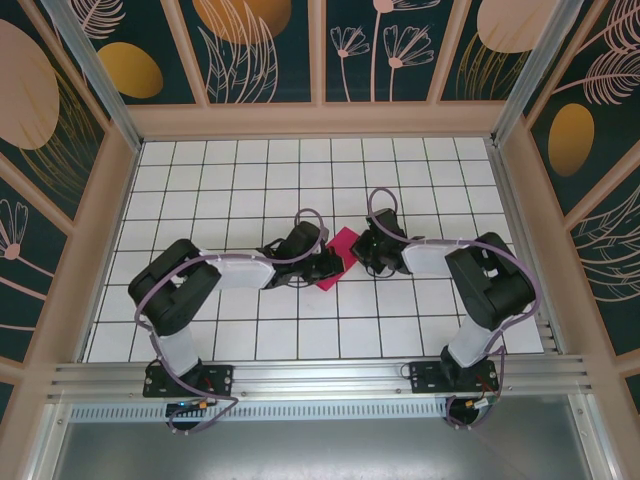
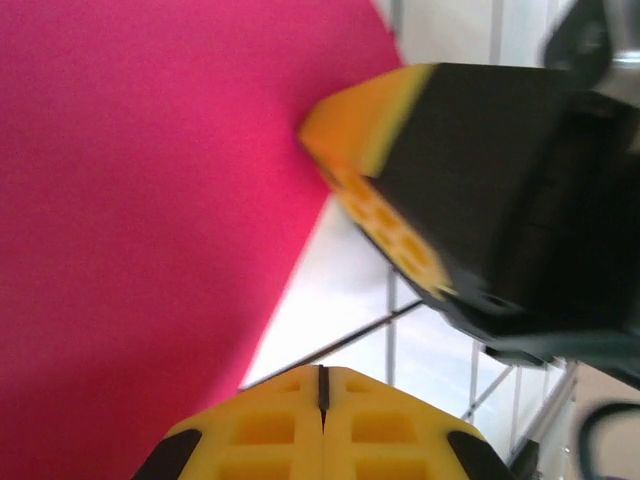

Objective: Fold a paper plane with a square sheet of paper (pick it up from the middle)
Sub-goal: Fold the square sheet of paper in half at the center of the table.

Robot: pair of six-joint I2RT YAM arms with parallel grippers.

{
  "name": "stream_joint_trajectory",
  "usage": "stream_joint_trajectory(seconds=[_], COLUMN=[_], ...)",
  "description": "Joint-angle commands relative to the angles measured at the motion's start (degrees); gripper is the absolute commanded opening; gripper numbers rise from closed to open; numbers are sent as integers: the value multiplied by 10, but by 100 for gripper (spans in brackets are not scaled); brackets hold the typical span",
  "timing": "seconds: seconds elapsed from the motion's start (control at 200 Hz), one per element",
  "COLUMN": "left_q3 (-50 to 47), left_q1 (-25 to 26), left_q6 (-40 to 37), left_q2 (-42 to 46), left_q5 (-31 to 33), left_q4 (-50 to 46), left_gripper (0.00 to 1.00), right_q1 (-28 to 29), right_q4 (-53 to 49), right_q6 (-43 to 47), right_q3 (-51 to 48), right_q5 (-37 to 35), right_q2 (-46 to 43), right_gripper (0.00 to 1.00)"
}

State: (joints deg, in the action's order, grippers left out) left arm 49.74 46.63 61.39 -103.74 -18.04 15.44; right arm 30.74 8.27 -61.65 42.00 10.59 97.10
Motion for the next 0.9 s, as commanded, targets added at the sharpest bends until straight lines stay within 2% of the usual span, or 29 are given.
stream_joint_trajectory(seconds=[0.0,0.17,0.38,0.896], left_q3=[-9,-14,-19,-10], left_q1=[1,1,1,1], left_q6=[25,22,21,24], left_q2=[-24,-30,-45,-59], left_q5=[23,62,55,57], left_q4=[18,-11,-16,-44], left_gripper=[0,0,0,0], right_q1=[-2,-12,-22,-1], right_q4=[37,64,51,58], right_q6=[24,85,179,207], right_q3=[-27,-46,-60,-59], right_q5=[44,66,117,172], right_q2=[-19,-57,-107,-34], right_gripper=[0,0,0,0])
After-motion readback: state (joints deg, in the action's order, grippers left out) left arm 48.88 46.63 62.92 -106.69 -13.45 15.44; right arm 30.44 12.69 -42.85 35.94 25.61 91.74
